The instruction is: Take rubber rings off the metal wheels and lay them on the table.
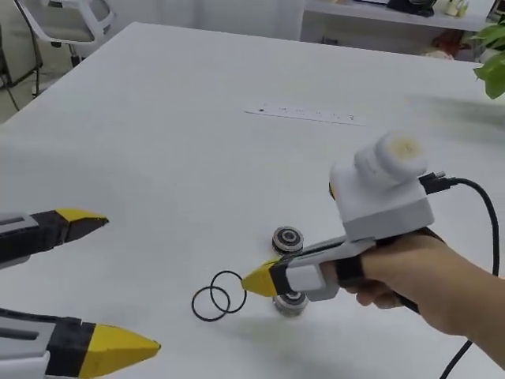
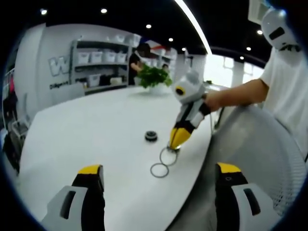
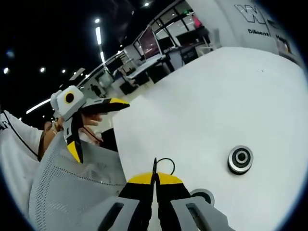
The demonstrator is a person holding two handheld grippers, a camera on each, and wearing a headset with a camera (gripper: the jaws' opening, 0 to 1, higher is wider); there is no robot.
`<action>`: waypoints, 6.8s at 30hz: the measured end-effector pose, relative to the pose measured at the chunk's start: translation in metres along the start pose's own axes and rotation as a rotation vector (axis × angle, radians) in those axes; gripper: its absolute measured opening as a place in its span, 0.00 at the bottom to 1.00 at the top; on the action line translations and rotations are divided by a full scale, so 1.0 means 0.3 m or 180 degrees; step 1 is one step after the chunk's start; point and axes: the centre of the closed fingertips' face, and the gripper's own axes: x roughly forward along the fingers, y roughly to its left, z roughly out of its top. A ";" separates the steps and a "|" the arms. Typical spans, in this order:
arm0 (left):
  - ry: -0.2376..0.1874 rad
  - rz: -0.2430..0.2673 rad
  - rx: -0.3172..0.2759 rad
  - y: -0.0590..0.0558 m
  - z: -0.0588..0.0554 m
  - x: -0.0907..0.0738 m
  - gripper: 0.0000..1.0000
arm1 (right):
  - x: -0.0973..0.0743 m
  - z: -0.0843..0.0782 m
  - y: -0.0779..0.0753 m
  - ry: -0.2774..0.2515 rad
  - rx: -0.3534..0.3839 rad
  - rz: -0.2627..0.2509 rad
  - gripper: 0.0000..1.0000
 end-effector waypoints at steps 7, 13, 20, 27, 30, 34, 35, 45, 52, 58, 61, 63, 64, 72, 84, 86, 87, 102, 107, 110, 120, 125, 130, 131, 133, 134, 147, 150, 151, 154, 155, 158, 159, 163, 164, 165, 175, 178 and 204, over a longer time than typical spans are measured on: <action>-0.0006 0.0014 -0.0041 0.006 -0.006 -0.001 0.97 | 0.033 -0.044 -0.053 0.0133 -0.0038 -0.0180 0.00; -0.0003 0.0036 -0.0053 0.017 -0.005 -0.003 0.96 | 0.037 -0.054 -0.077 0.0187 -0.0112 -0.0283 0.01; 0.0013 0.0035 -0.0045 0.017 -0.006 0.000 0.96 | 0.033 -0.064 -0.087 0.0279 -0.0280 -0.0368 0.06; 0.0001 0.0021 -0.0035 0.012 0.000 0.005 0.96 | -0.011 -0.026 -0.093 0.0047 -0.0122 -0.0328 0.09; 0.0013 0.0005 -0.0024 0.008 -0.001 0.007 0.96 | -0.035 -0.006 -0.100 -0.0041 -0.0125 -0.0348 0.10; 0.0012 -0.0011 -0.0011 0.006 0.001 0.007 0.96 | -0.073 0.038 -0.100 -0.0208 -0.0259 -0.0356 0.14; 0.0011 -0.0013 -0.0005 0.006 0.002 0.006 0.96 | -0.084 0.052 -0.102 -0.0248 -0.0375 -0.0378 0.15; -0.0007 -0.0017 0.0057 0.016 0.026 0.001 0.96 | -0.154 0.156 -0.092 -0.0462 -0.0676 -0.0450 0.20; -0.0027 -0.0011 0.0109 0.023 0.056 0.007 0.95 | -0.221 0.241 -0.114 -0.0672 -0.0799 -0.0612 0.20; -0.0089 -0.0032 0.0203 0.033 0.108 0.008 0.92 | -0.276 0.294 -0.150 -0.0974 -0.0848 -0.0726 0.23; -0.0101 -0.0047 0.0239 0.039 0.130 0.010 0.89 | -0.296 0.306 -0.166 -0.1083 -0.0841 -0.0739 0.24; -0.0113 -0.0049 0.0285 0.046 0.149 0.011 0.89 | -0.300 0.302 -0.181 -0.1104 -0.0827 -0.0753 0.25; -0.0122 -0.0055 0.0307 0.050 0.160 0.012 0.89 | -0.300 0.299 -0.188 -0.1106 -0.0829 -0.0765 0.25; -0.0122 -0.0093 0.0444 0.078 0.210 0.032 0.88 | -0.292 0.243 -0.253 -0.1096 -0.0762 -0.0845 0.29; -0.0279 -0.0199 0.0718 0.101 0.354 0.140 0.85 | -0.257 0.133 -0.343 -0.0846 -0.0703 -0.0923 0.25; -0.0260 -0.0249 0.0781 0.093 0.368 0.168 0.85 | -0.253 0.123 -0.348 -0.0810 -0.0707 -0.0913 0.24; -0.0253 -0.0268 0.0827 0.090 0.378 0.185 0.85 | -0.252 0.119 -0.353 -0.0791 -0.0704 -0.0925 0.24; -0.0321 -0.0556 0.1160 0.015 0.446 0.439 0.74 | -0.251 0.067 -0.365 -0.0609 -0.0724 -0.0920 0.24; -0.0052 -0.0616 0.1250 0.029 0.396 0.518 0.63 | -0.261 0.058 -0.372 -0.0601 -0.0707 -0.0933 0.24; -0.0063 -0.0677 0.1156 0.028 0.377 0.560 0.61 | -0.264 0.053 -0.374 -0.0590 -0.0694 -0.0934 0.24; 0.0060 -0.0629 0.0789 0.053 0.228 0.641 0.45 | -0.267 0.051 -0.381 -0.0621 -0.0611 -0.0929 0.24; 0.0149 -0.0578 0.0751 0.066 0.152 0.666 0.34 | -0.250 0.039 -0.375 -0.0563 -0.0547 -0.0868 0.24; 0.0174 -0.0546 0.0649 0.069 0.111 0.687 0.27 | -0.238 0.037 -0.364 -0.0529 -0.0572 -0.0829 0.24; 0.0184 -0.0537 0.0591 0.069 0.103 0.693 0.25 | -0.237 0.036 -0.362 -0.0526 -0.0579 -0.0822 0.24; 0.0180 -0.0526 0.0522 0.068 0.095 0.699 0.22 | -0.235 0.034 -0.362 -0.0516 -0.0577 -0.0816 0.24; 0.0185 -0.0542 0.0493 0.065 0.092 0.700 0.22 | -0.234 0.033 -0.361 -0.0513 -0.0574 -0.0812 0.24; 0.0355 -0.0457 0.0605 0.064 0.056 0.708 0.15 | -0.194 -0.004 -0.361 -0.0387 -0.0532 -0.0781 0.23; 0.0369 -0.0456 0.0586 0.065 0.053 0.704 0.15 | -0.179 -0.012 -0.359 -0.0333 -0.0599 -0.0796 0.23; 0.0377 -0.0468 0.0591 0.062 0.051 0.701 0.15 | -0.173 -0.014 -0.361 -0.0321 -0.0624 -0.0820 0.23; 0.0397 -0.0535 0.0579 0.048 0.046 0.694 0.15 | -0.162 -0.024 -0.373 -0.0249 -0.0707 -0.0867 0.22; 0.0407 -0.0559 0.0572 0.041 0.043 0.690 0.14 | -0.158 -0.027 -0.372 -0.0232 -0.0713 -0.0864 0.22; 0.0448 -0.0661 0.0602 0.012 0.034 0.674 0.14 | -0.147 -0.030 -0.367 -0.0230 -0.0736 -0.0842 0.22; 0.0463 -0.0680 0.0606 0.006 0.030 0.670 0.14 | -0.142 -0.032 -0.361 -0.0207 -0.0755 -0.0820 0.22; 0.0499 -0.0753 0.0621 -0.007 0.019 0.662 0.14 | -0.116 -0.048 -0.349 -0.0103 -0.0786 -0.0737 0.23; 0.0500 -0.0754 0.0617 -0.006 0.019 0.663 0.14 | -0.111 -0.052 -0.347 -0.0070 -0.0838 -0.0739 0.23; 0.0498 -0.0749 0.0615 -0.005 0.019 0.664 0.14 | -0.108 -0.054 -0.345 -0.0057 -0.0873 -0.0742 0.22; 0.0443 -0.0721 0.0629 0.003 0.023 0.671 0.14 | -0.104 -0.046 -0.351 -0.0012 -0.1069 -0.0838 0.21; 0.0441 -0.0713 0.0634 0.002 0.024 0.674 0.14 | -0.105 -0.035 -0.354 -0.0068 -0.1039 -0.0859 0.23; 0.0441 -0.0691 0.0632 0.002 0.027 0.679 0.14 | -0.119 -0.041 -0.353 0.0013 -0.1104 -0.0855 0.20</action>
